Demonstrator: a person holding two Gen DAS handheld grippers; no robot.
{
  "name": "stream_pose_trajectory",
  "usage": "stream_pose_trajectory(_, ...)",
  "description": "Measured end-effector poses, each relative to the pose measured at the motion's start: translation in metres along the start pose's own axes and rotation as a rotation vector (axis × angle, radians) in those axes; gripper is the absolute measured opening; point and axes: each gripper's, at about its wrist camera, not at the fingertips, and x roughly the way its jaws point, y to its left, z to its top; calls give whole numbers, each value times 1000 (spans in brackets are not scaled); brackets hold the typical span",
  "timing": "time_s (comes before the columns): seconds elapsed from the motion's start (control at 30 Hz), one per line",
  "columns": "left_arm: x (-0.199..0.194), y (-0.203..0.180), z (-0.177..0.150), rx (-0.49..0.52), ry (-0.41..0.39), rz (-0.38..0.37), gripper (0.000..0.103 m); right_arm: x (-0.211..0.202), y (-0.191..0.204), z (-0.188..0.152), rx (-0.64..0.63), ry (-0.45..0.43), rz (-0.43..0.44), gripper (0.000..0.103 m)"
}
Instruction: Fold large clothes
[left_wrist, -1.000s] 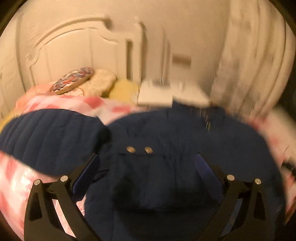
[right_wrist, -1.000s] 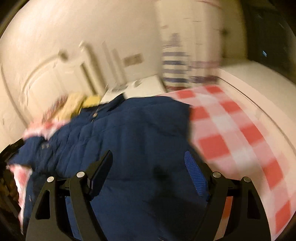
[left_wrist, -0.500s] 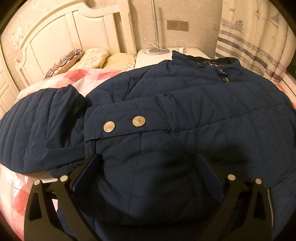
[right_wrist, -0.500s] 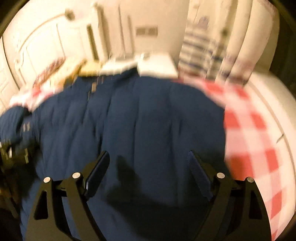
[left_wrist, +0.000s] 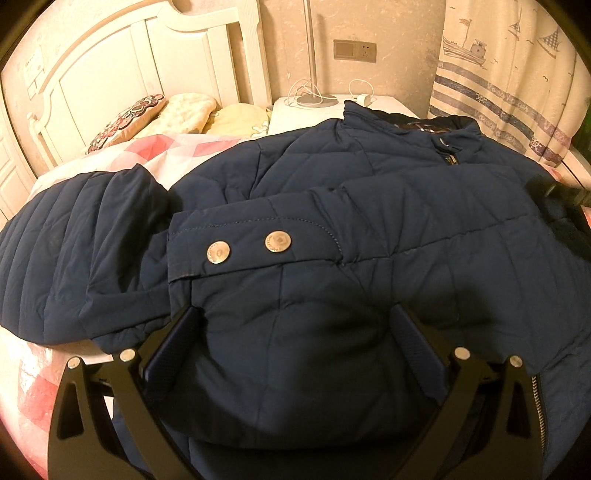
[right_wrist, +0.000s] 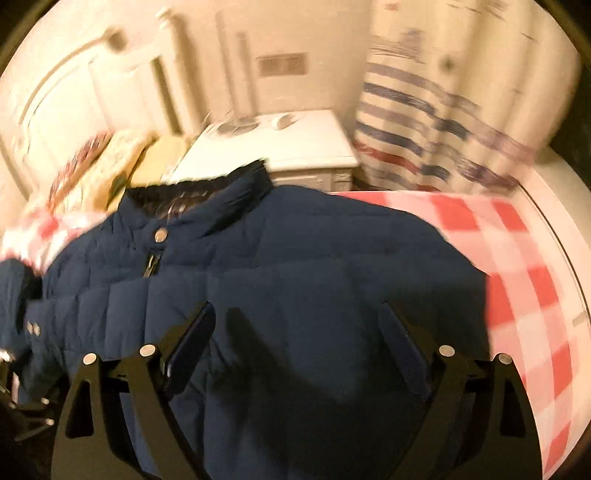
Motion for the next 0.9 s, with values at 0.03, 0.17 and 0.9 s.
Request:
stream_pose_trajectory(0.03, 0, 0, 0, 0, 0, 0, 101, 13, 6, 0, -35, 38, -3, 88)
stream_pose_trajectory(0.17, 0, 0, 0, -1, 0, -1, 101, 15, 8, -1, -11, 93, -42, 87)
stream_pose_trajectory(0.9, -83, 222, -55, -748, -250, -259, 100, -48, 68, -110, -146, -4, 78, 98)
